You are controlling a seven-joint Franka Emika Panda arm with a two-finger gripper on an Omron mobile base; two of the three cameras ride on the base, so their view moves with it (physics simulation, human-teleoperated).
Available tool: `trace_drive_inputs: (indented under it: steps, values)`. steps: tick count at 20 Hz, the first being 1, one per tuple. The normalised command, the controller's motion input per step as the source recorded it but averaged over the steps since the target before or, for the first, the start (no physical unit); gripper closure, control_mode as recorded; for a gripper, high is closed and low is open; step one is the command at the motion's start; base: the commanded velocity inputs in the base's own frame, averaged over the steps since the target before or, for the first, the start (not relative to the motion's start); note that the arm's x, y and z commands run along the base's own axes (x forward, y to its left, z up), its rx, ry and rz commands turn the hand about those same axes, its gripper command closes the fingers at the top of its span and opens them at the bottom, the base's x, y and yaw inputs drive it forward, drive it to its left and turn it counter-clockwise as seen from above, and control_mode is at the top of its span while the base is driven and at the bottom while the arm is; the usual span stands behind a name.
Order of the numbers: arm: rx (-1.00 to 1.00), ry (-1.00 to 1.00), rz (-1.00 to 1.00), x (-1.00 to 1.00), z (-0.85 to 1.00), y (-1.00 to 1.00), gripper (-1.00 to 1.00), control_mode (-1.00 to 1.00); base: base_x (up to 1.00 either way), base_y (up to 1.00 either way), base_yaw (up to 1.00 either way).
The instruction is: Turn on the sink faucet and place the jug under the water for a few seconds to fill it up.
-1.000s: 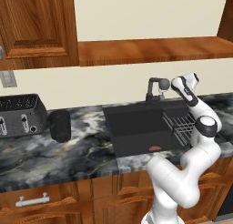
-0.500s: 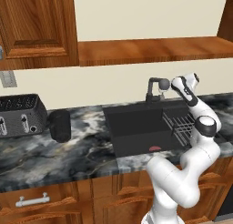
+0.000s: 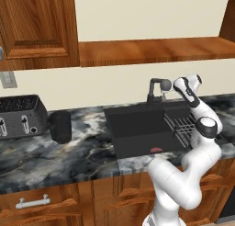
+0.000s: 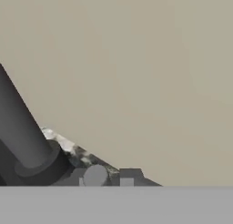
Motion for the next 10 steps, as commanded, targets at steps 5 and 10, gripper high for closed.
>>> trace_drive_inputs:
  steps: [5,10]
  values:
    - [0.05,0.02,-0.07,0.02,-0.27,-0.45,1.00,-1.00,0.00,0.00,0.00]
    - [0.03,0.08,-0.08,0.09,-0.39,-0.44,1.00,-1.00,0.00,0.00,0.00]
